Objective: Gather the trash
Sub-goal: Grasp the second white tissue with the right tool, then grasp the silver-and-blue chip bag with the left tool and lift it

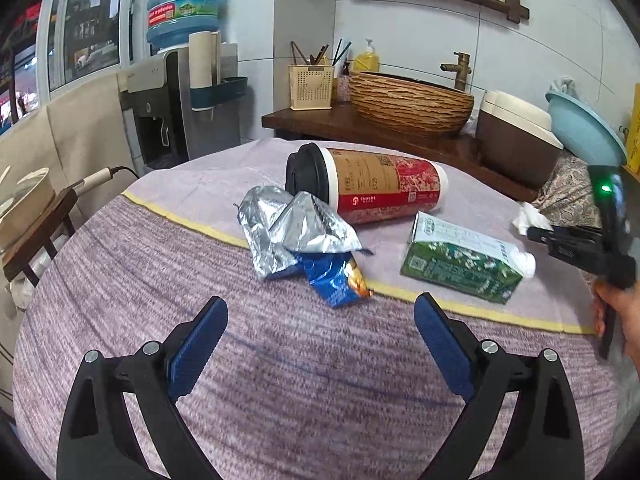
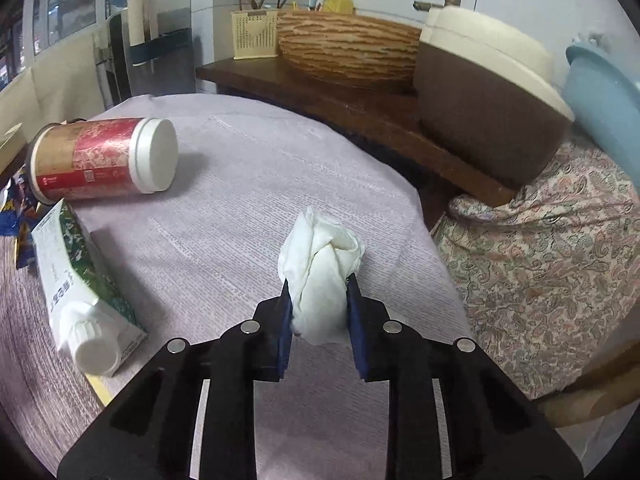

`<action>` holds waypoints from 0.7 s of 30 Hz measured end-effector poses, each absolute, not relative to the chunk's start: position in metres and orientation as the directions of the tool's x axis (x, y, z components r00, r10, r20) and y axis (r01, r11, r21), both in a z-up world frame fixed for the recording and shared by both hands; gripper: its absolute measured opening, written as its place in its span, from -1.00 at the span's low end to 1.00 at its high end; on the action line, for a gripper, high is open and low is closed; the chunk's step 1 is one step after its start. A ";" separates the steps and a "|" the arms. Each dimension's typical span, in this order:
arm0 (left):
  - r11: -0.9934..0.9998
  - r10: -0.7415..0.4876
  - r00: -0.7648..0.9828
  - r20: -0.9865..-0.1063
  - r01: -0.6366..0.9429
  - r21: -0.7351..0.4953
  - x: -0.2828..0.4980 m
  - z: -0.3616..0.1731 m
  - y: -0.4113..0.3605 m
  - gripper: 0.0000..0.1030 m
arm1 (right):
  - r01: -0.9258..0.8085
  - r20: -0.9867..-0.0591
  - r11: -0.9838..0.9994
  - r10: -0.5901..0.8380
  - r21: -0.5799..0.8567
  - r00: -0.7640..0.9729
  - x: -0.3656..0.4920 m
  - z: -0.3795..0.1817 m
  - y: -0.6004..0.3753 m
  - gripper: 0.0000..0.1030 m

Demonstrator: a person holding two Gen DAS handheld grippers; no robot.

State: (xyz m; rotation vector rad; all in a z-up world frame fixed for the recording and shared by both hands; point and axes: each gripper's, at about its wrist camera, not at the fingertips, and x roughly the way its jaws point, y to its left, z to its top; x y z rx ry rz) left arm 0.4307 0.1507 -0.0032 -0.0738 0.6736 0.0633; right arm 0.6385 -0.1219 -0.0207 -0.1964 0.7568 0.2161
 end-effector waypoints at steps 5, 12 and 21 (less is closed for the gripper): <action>0.987 0.050 0.762 -0.645 -0.136 -0.084 0.464 -0.007 0.152 0.81 | -0.280 -0.673 0.957 0.162 -0.071 0.722 0.617 -0.008 -0.130 -0.52; 0.980 0.115 0.718 -0.687 -0.194 -0.039 0.497 -0.016 0.146 0.44 | -0.308 -0.662 0.951 0.209 -0.036 0.720 0.587 -0.003 -0.139 -0.52; 0.972 0.098 0.714 -0.693 -0.218 -0.087 0.483 -0.019 0.157 -0.73 | -0.329 -0.633 0.944 0.259 0.007 0.730 0.552 0.005 -0.148 -0.52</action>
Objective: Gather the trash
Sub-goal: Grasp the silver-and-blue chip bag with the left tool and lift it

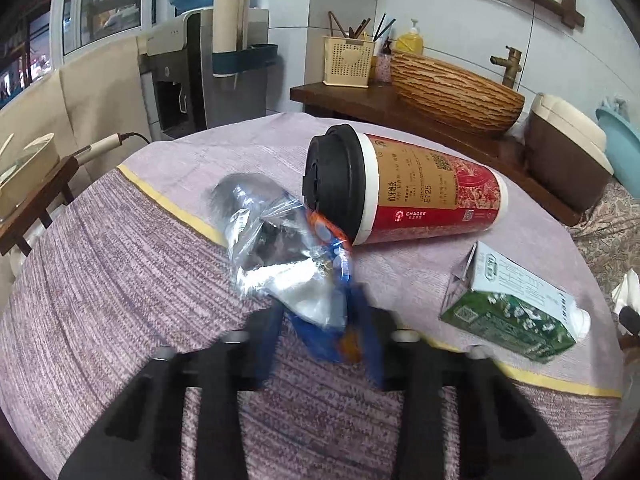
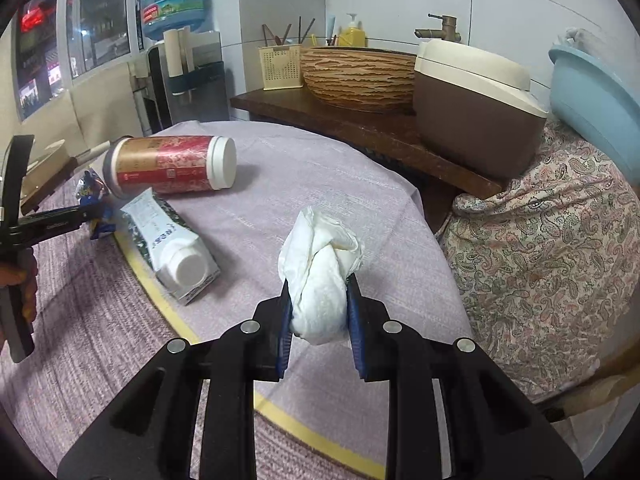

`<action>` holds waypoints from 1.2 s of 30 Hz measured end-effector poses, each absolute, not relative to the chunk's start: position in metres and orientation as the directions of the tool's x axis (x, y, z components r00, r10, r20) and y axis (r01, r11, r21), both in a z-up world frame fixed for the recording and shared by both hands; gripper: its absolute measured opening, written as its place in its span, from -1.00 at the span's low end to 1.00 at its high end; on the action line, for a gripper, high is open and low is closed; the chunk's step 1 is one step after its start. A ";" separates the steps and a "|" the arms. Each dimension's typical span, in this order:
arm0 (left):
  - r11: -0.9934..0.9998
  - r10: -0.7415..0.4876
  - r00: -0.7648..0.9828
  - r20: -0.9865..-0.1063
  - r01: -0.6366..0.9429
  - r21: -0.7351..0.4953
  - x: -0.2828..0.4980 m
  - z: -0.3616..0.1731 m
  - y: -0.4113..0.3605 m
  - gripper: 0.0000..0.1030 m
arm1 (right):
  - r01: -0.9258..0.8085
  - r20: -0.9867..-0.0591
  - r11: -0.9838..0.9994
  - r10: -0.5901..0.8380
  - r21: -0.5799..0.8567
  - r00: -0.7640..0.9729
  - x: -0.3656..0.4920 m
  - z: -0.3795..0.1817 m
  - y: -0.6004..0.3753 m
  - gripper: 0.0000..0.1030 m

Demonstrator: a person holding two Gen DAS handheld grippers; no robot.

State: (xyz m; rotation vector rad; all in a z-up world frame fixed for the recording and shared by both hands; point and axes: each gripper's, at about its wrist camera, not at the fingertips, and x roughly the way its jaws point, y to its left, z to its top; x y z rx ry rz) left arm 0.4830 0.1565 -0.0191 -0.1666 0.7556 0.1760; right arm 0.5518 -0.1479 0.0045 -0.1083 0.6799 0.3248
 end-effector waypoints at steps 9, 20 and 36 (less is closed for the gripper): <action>0.964 0.028 0.763 -0.646 -0.192 -0.184 0.413 -0.014 0.171 -0.87 | -0.368 -0.579 0.930 0.303 0.007 0.756 0.501 0.012 -0.145 -0.52; 0.980 0.001 0.847 -0.531 -0.108 -0.170 0.304 0.012 0.139 -0.87 | -0.373 -0.496 0.927 0.334 0.021 0.802 0.421 0.023 -0.156 -0.52; 0.991 -0.105 0.898 -0.428 0.057 -0.123 0.228 0.031 0.040 -0.87 | -0.257 -0.439 0.966 0.246 0.034 0.865 0.312 0.004 -0.210 -0.52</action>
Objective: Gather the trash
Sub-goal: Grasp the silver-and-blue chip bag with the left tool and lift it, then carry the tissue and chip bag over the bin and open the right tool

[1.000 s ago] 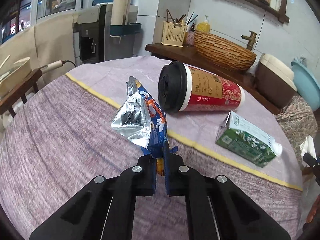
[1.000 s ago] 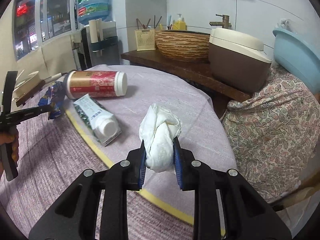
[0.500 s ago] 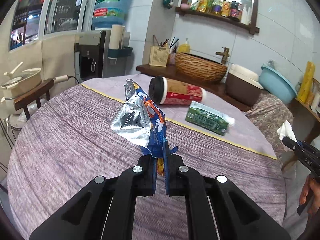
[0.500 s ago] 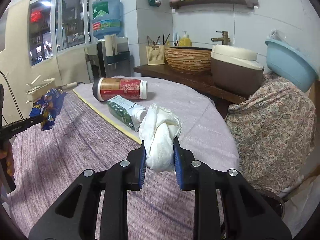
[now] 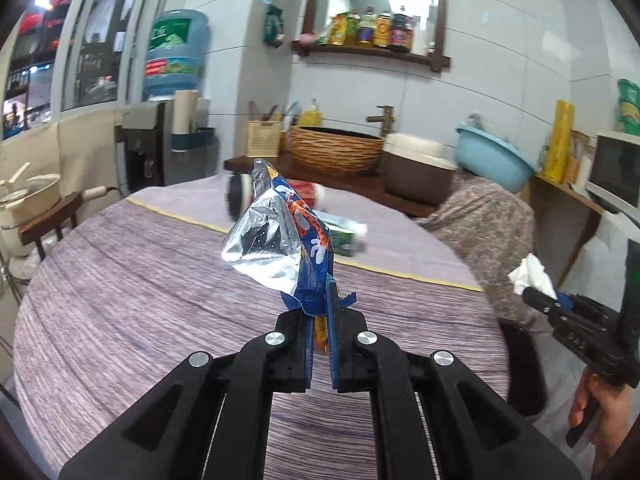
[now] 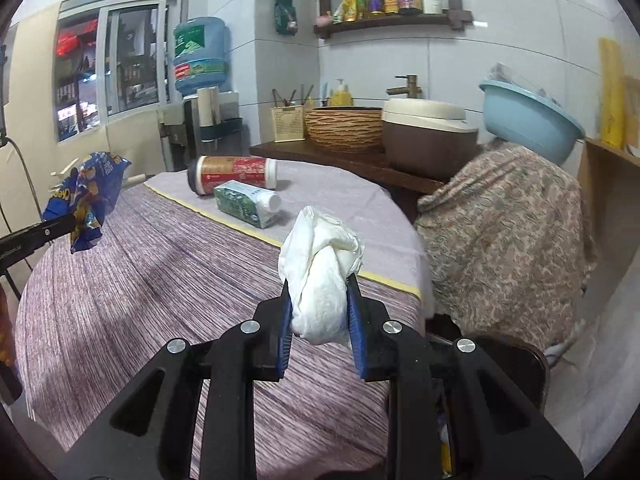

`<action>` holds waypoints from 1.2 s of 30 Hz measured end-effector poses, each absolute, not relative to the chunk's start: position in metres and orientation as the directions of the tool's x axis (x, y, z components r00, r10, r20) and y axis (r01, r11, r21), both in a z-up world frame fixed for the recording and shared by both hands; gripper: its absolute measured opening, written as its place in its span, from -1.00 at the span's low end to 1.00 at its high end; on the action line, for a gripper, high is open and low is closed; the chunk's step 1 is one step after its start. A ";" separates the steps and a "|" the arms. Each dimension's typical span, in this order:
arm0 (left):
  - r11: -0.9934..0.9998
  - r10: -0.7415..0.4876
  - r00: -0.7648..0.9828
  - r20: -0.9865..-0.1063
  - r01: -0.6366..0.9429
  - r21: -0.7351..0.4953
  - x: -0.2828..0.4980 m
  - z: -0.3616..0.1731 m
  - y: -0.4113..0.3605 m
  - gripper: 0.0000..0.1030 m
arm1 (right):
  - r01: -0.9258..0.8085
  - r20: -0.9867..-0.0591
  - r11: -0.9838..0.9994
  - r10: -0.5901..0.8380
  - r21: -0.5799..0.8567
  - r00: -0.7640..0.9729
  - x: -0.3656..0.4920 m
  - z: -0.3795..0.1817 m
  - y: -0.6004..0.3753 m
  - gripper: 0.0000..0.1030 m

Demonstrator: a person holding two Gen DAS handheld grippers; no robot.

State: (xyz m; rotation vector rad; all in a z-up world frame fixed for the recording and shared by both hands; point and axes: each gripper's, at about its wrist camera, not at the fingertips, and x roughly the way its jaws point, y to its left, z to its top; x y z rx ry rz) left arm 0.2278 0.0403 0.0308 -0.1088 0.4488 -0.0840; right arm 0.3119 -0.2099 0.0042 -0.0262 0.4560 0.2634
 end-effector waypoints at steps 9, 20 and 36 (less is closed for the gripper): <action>0.967 -0.256 0.879 -0.403 0.232 -0.109 0.223 0.031 -0.037 -0.87 | -0.101 -0.459 0.992 0.126 0.080 0.879 0.280 -0.015 -0.279 -0.52; 0.919 -0.389 0.818 -0.425 0.375 -0.119 0.227 0.018 -0.108 -0.87 | 0.064 -0.541 0.992 0.003 0.105 0.841 0.266 -0.060 -0.345 -0.52; 0.847 -0.503 0.699 -0.508 0.517 -0.127 0.243 -0.016 -0.187 -0.87 | 0.136 -0.698 0.984 -0.016 0.118 0.716 0.323 -0.159 -0.375 -0.50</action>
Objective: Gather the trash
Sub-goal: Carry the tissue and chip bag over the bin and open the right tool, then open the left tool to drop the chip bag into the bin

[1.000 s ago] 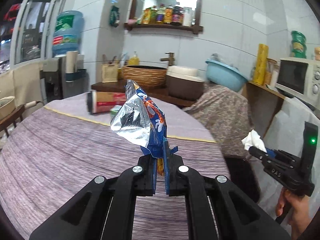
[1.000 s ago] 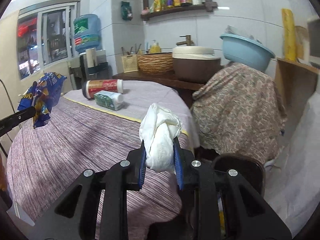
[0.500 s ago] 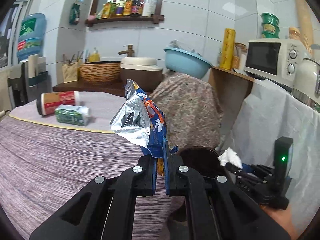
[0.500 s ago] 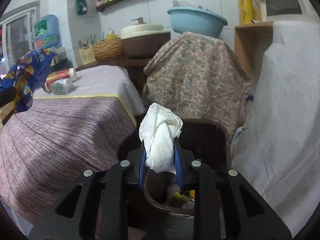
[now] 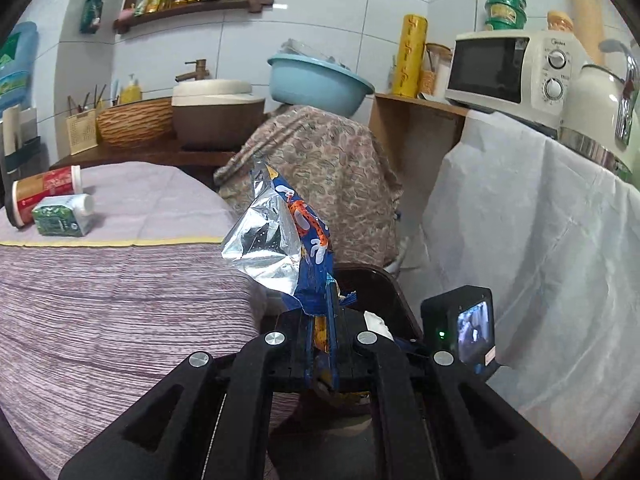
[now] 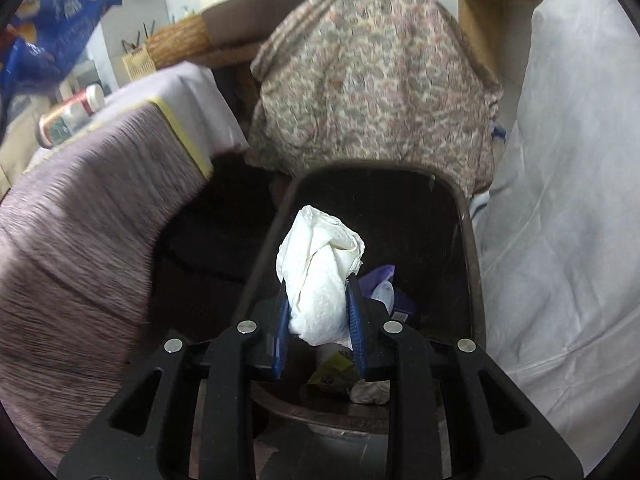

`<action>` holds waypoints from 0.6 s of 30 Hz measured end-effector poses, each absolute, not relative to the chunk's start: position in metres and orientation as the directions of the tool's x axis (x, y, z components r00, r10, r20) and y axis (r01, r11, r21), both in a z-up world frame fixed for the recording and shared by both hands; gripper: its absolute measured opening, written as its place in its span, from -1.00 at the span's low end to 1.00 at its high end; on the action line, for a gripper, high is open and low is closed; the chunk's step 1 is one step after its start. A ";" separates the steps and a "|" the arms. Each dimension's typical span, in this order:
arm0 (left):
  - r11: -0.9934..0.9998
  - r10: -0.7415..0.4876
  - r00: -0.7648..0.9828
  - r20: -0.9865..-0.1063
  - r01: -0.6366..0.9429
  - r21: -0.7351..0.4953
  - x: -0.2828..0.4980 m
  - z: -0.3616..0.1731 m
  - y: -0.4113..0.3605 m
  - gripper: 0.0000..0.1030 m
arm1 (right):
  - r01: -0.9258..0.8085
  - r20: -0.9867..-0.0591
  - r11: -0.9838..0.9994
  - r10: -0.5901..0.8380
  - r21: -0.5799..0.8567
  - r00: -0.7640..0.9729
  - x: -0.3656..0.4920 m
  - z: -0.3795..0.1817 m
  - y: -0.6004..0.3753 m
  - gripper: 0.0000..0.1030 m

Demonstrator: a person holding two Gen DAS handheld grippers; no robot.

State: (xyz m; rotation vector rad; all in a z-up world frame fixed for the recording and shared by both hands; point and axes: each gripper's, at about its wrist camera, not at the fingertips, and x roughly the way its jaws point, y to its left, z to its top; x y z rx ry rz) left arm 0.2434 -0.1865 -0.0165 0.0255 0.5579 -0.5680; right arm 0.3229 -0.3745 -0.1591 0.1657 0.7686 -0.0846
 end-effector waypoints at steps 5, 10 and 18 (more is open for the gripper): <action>0.839 -0.504 0.678 -0.536 0.531 -0.117 0.249 -0.027 -0.197 -0.87 | 0.194 -0.715 0.971 -0.037 0.139 0.698 0.329 -0.174 -0.385 0.15; 0.825 -0.514 0.654 -0.555 0.553 -0.113 0.251 -0.034 -0.207 -0.87 | 0.212 -0.715 0.968 -0.052 0.137 0.697 0.320 -0.173 -0.386 0.24; 0.791 -0.540 0.597 -0.594 0.601 -0.115 0.258 -0.047 -0.230 -0.87 | 0.224 -0.688 0.964 -0.064 0.145 0.723 0.288 -0.159 -0.385 0.29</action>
